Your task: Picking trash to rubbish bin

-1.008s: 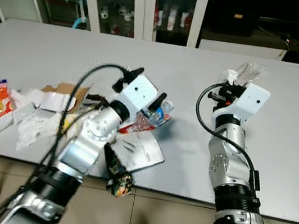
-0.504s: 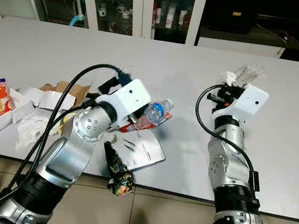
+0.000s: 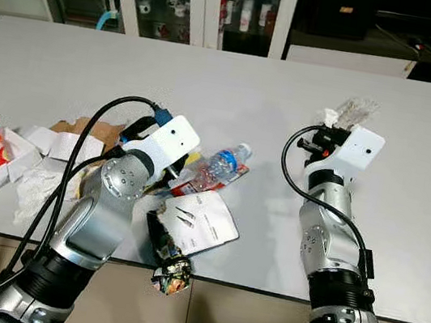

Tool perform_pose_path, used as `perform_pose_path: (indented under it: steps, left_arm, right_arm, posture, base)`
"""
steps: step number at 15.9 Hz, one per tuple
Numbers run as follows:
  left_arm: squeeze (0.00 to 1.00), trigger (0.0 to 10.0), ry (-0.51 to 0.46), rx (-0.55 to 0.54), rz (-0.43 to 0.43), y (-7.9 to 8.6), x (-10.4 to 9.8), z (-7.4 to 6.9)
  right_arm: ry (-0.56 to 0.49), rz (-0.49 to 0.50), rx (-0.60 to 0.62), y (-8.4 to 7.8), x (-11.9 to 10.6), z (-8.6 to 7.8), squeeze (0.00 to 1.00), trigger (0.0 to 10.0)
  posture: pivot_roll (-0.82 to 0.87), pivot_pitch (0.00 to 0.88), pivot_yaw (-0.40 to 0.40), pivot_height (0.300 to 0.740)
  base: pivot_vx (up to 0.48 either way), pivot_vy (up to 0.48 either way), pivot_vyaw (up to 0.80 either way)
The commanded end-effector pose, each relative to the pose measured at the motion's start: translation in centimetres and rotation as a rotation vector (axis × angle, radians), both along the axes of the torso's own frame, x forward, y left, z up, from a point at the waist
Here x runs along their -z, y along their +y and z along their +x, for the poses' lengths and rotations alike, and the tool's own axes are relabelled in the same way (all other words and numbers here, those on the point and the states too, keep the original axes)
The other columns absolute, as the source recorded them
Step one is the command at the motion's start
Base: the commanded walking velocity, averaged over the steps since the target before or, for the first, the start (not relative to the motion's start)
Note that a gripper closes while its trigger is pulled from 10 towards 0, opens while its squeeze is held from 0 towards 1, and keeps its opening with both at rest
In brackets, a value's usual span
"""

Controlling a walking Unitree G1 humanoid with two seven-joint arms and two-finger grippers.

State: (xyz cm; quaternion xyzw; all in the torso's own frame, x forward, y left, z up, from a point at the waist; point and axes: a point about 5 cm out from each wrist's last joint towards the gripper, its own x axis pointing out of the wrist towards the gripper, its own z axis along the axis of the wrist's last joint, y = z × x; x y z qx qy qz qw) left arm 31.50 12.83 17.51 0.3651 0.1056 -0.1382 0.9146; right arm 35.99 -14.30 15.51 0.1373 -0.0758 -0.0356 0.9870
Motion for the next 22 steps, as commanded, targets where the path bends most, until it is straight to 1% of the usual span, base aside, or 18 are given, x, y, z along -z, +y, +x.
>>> perform_pose_path:
  steps: [1, 5, 6, 7, 8, 10, 13, 16, 22]
  left_arm:
    - [0.00, 10.0, -0.002, 0.004, 0.011, -0.3, -0.5, -0.1]
    - [0.00, 10.0, 0.013, 0.018, -0.001, -0.8, -0.5, -0.2]
    - [0.00, 10.0, -0.003, 0.066, -0.032, -1.6, -1.2, -0.5]
    - [0.00, 10.0, -0.004, 0.079, -0.039, -1.8, -1.4, -0.6]
    - [0.00, 10.0, 0.002, 0.083, -0.042, -2.0, -1.4, -0.7]
    - [0.00, 10.0, 0.031, 0.091, -0.039, -2.2, -0.8, -0.9]
    - [0.00, 10.0, 0.066, 0.082, -0.019, -2.0, 0.5, -1.0]
    - [0.00, 10.0, 0.089, 0.055, 0.022, -1.3, 1.7, -0.8]
    - [0.00, 10.0, 0.099, 0.032, 0.035, -0.7, 2.6, -0.3]
  right_arm:
    - [-0.001, -0.005, -0.009, 0.2, -0.3, 0.0, 0.00, 10.0]
    - [-0.001, -0.004, -0.008, 0.2, -0.3, 0.0, 0.00, 10.0]
    - [-0.001, -0.003, -0.007, 0.1, -0.3, 0.0, 0.00, 10.0]
    - [-0.001, -0.003, -0.007, 0.1, -0.3, 0.0, 0.00, 10.0]
    - [-0.001, -0.003, -0.008, 0.2, -0.4, 0.1, 0.00, 10.0]
    - [0.001, -0.003, -0.007, 0.1, -0.4, 0.1, 0.00, 10.0]
    - [0.003, -0.003, -0.006, 0.1, -0.3, 0.1, 0.00, 10.0]
    - [0.006, -0.001, -0.003, 0.0, -0.3, 0.1, 0.00, 10.0]
    - [0.006, 0.000, -0.007, 0.0, -0.4, 0.2, 0.00, 10.0]
  posture:
    - [0.03, 0.043, 0.066, 0.740]
    - [0.03, 0.046, 0.067, 0.740]
    - [0.03, 0.045, 0.068, 0.740]
    - [0.03, 0.045, 0.068, 0.740]
    - [0.03, 0.045, 0.069, 0.740]
    - [0.03, 0.045, 0.068, 0.740]
    - [0.03, 0.041, 0.067, 0.740]
    - [0.03, 0.043, 0.066, 0.740]
    - [0.03, 0.038, 0.065, 0.740]
  base:
    - [0.000, 0.000, 0.00]
    - [0.000, 0.000, 0.00]
    - [0.000, 0.000, 0.00]
    - [0.000, 0.000, 0.00]
    - [0.000, 0.000, 0.00]
    - [0.000, 0.000, 0.00]
    - [0.000, 0.000, 0.00]
    - [0.000, 0.000, 0.00]
    - [0.000, 0.000, 0.00]
